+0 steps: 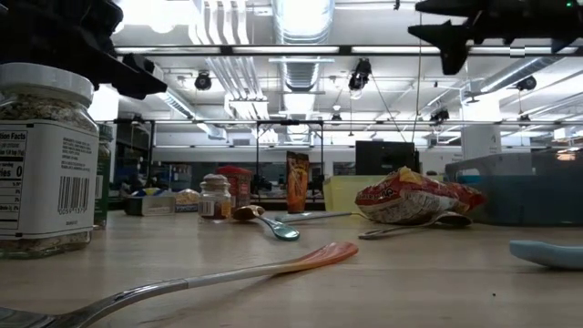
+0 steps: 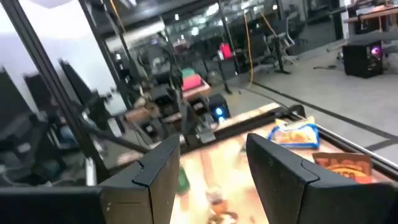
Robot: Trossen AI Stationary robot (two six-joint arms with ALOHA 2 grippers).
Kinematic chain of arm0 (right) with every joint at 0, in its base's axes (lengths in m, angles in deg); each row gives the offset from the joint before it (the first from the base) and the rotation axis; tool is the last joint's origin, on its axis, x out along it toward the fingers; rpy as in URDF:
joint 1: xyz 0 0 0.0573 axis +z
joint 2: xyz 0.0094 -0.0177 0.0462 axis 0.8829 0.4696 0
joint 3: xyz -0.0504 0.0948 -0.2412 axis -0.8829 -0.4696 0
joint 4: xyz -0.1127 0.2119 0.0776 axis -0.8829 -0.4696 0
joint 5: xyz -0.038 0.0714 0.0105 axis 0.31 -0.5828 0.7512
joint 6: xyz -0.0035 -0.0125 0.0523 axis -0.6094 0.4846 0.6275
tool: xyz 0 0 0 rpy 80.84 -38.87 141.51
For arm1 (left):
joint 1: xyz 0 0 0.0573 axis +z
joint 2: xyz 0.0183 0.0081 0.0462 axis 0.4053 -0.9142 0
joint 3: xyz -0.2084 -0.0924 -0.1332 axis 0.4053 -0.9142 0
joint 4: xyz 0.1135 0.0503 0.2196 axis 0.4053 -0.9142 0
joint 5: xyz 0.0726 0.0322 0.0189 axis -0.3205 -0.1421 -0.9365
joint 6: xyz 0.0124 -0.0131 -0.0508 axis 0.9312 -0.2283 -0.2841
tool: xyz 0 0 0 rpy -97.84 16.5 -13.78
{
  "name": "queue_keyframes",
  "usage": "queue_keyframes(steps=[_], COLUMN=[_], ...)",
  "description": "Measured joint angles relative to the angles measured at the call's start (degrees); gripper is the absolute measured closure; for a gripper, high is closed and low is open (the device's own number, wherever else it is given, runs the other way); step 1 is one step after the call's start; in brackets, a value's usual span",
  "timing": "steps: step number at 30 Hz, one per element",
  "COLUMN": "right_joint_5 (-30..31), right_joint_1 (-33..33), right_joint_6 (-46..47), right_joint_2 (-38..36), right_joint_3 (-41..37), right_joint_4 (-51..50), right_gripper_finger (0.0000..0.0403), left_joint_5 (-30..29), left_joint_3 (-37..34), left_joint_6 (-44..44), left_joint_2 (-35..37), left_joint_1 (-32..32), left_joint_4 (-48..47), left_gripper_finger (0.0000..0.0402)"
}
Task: Pick & Place Food Item
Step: Put the red noodle pack into the blue bin
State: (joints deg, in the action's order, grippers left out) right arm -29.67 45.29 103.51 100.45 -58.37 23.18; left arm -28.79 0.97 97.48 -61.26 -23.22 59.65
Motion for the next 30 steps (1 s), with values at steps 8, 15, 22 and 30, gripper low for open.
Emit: queue_keyframes(steps=[8, 15, 22, 30], right_joint_5=[5.62, 19.04, 30.11, 30.66], right_joint_1=[5.71, 14.08, 19.89, 20.6], right_joint_6=[-8.25, -9.53, 4.5, 14.95], right_joint_2=[14.96, 29.78, 42.35, 55.32], right_joint_3=[11.91, 25.92, 37.19, 48.75], right_joint_4=[-11.57, -28.68, -39.89, -55.22], right_gripper_finger=[0.022, 0.022, 0.022, 0.022], left_joint_5=[0.0, 0.0, 0.0, 0.0], left_joint_3=[0.0, 0.0, 0.0, 0.0], left_joint_6=[-0.02, -0.04, -0.2, -0.17], left_joint_2=[0.0, 0.0, 0.0, 0.0], left_joint_1=[0.02, 0.02, 0.02, 0.02], left_joint_4=[-0.12, -0.1, 0.01, 0.01], left_gripper_finger=[0.0143, 0.0143, 0.0143, 0.0143])
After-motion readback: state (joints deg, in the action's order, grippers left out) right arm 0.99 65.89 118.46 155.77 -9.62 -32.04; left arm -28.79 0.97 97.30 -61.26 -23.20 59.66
